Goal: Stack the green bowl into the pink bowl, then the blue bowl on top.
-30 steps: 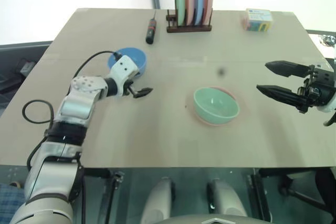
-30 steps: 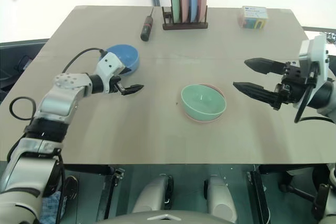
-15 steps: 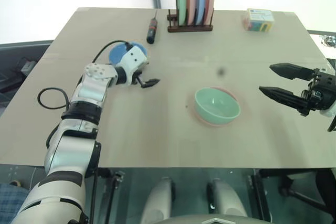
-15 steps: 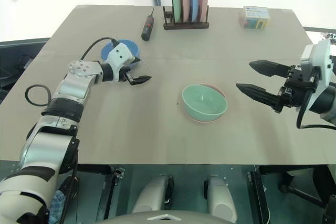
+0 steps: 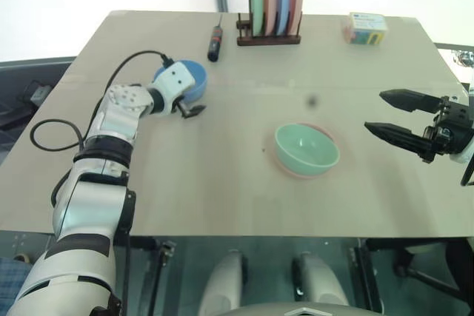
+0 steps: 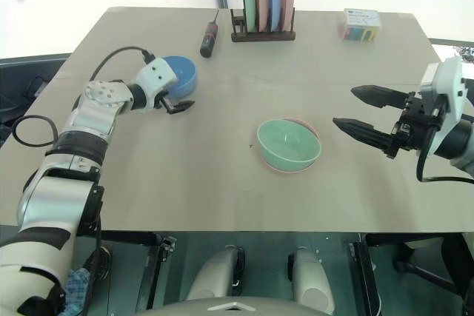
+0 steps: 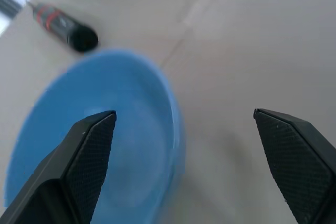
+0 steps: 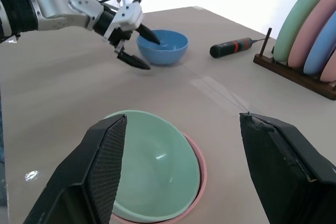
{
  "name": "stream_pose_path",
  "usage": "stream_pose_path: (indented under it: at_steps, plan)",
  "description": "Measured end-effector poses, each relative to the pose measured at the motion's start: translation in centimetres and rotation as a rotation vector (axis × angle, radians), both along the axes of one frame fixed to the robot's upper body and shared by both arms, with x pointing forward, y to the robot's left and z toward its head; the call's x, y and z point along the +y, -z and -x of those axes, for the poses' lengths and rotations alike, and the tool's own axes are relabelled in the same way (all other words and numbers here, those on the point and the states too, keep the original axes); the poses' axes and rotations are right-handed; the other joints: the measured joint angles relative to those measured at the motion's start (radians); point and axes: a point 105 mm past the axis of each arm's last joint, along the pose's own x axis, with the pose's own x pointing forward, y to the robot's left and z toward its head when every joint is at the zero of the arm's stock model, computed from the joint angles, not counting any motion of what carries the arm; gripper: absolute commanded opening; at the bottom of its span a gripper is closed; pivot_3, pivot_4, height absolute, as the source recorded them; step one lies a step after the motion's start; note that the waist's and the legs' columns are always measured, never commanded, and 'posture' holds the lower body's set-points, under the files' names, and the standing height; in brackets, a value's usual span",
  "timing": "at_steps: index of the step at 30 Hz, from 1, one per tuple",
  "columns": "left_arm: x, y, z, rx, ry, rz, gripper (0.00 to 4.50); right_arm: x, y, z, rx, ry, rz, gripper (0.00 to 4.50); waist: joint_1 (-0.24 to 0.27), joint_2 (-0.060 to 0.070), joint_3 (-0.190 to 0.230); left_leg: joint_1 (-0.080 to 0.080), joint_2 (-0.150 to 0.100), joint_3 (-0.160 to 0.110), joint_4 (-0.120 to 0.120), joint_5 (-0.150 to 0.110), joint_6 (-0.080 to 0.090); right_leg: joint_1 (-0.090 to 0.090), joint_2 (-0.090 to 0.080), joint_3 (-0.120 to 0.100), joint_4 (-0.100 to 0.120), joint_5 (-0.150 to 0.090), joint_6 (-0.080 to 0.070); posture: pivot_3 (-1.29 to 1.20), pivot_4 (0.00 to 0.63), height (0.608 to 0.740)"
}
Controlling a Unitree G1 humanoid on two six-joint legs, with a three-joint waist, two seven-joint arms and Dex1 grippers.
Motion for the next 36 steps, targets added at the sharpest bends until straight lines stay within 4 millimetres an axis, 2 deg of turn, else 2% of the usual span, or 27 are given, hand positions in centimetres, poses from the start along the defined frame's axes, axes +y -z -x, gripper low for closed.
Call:
stream_pose_path:
  at_steps: [3,4,5,8,12,14,19,24,26,29,31,32,33,36]
  plan:
    - [-0.4,-0.4,-0.5,-0.017,0.019,-0.055,4.50,0.0,-0.1,0.0,-0.003,0.001,0.010,3.61,0.005,-0.001,0.000,0.000,0.000,0.000,0.001,0.000,0.000,0.000,0.000,-0.001,0.000,0.000,0.000,0.00,0.150,0.740]
    - [-0.3,-0.3,-0.6,-0.013,0.014,-0.061,3.98,-0.1,-0.1,0.0,-0.004,0.000,0.014,3.68,0.002,-0.001,0.000,0.000,0.000,0.000,0.001,0.000,0.000,0.000,0.000,0.000,0.000,0.000,0.000,0.00,0.150,0.740]
    - [-0.4,-0.3,-0.7,-0.010,0.013,-0.066,3.72,-0.1,-0.2,0.1,-0.006,0.000,0.018,3.68,0.001,-0.001,0.000,0.000,0.000,0.000,0.001,0.000,0.000,0.000,0.000,0.000,0.001,0.000,0.000,0.00,0.150,0.740]
    - [-0.8,0.1,-0.9,-0.001,0.017,-0.079,2.57,-0.1,-0.2,0.1,-0.008,-0.005,0.017,3.68,-0.002,-0.001,0.000,0.000,0.000,-0.001,0.001,0.000,0.000,0.000,0.000,0.000,0.001,0.000,0.000,0.00,0.150,0.740]
    - [-0.9,0.0,-1.0,0.002,0.018,-0.088,0.83,-0.3,0.1,0.2,0.004,0.004,0.024,3.68,-0.004,-0.001,0.000,0.000,0.000,0.000,0.001,0.000,0.000,0.000,0.000,0.000,0.001,0.000,0.000,0.00,0.150,0.740]
    - [-0.9,-0.1,-1.0,-0.001,0.022,-0.092,0.10,-0.3,0.1,0.2,0.007,0.007,0.023,3.68,-0.004,-0.001,0.000,0.000,0.000,0.000,0.001,0.000,0.000,0.000,0.000,0.000,0.001,0.000,0.000,0.00,0.150,0.740]
    - [-1.3,-0.2,-1.0,0.016,0.037,-0.076,0.01,-0.5,0.4,0.3,0.022,0.017,0.025,3.68,-0.003,-0.001,0.000,0.000,0.000,0.000,0.001,0.000,0.000,0.000,0.000,0.000,0.001,0.000,0.000,0.00,0.150,0.740]
    - [-3.2,-0.5,-0.7,0.070,0.124,-0.020,0.01,-0.5,0.4,0.3,0.023,0.014,0.026,3.68,-0.001,-0.001,0.000,0.000,0.000,0.000,0.001,0.000,0.000,0.000,0.000,0.000,0.001,0.000,0.000,0.00,0.150,0.740]
    - [-5.5,-0.9,-0.3,0.078,0.239,-0.002,0.01,-0.5,0.4,0.3,0.024,0.012,0.025,3.68,0.000,-0.001,0.000,-0.001,0.000,-0.001,0.001,0.000,0.000,0.000,0.000,0.000,0.001,0.000,0.000,0.00,0.150,0.740]
    - [-7.5,-1.9,0.0,0.058,0.335,0.011,0.01,-0.5,0.4,0.3,0.022,0.012,0.025,3.68,-0.002,-0.001,0.000,-0.001,0.000,0.000,0.001,0.000,0.000,0.000,0.000,0.000,0.001,0.000,0.000,0.00,0.150,0.740]
    - [-13.5,-5.6,2.7,-0.128,0.698,0.027,0.01,-0.5,0.2,0.2,0.020,0.015,0.031,3.68,0.000,-0.001,0.000,-0.001,0.000,0.000,0.001,0.000,0.000,0.000,0.000,0.000,0.000,0.000,0.000,0.00,0.150,0.740]
    - [-14.7,-6.4,3.5,-0.176,0.767,0.025,0.01,-0.5,0.2,0.2,0.018,0.015,0.031,3.68,0.000,-0.001,0.000,-0.001,0.000,0.000,0.001,0.000,0.000,0.000,0.000,0.000,0.000,0.000,0.000,0.00,0.150,0.740]
    - [-15.7,-7.1,4.3,-0.223,0.826,0.019,0.01,-0.5,0.2,0.2,0.016,0.015,0.031,3.68,-0.001,-0.001,0.000,-0.001,0.000,0.000,0.001,0.000,0.000,0.000,0.000,0.000,0.000,0.000,0.000,0.00,0.150,0.740]
    - [-16.7,-7.7,5.5,-0.288,0.905,0.003,0.01,-0.6,0.2,0.2,0.018,0.018,0.031,3.68,-0.008,-0.001,0.000,0.000,0.000,0.001,0.001,0.000,0.000,0.000,0.000,0.002,0.001,0.000,0.000,0.00,0.150,0.740]
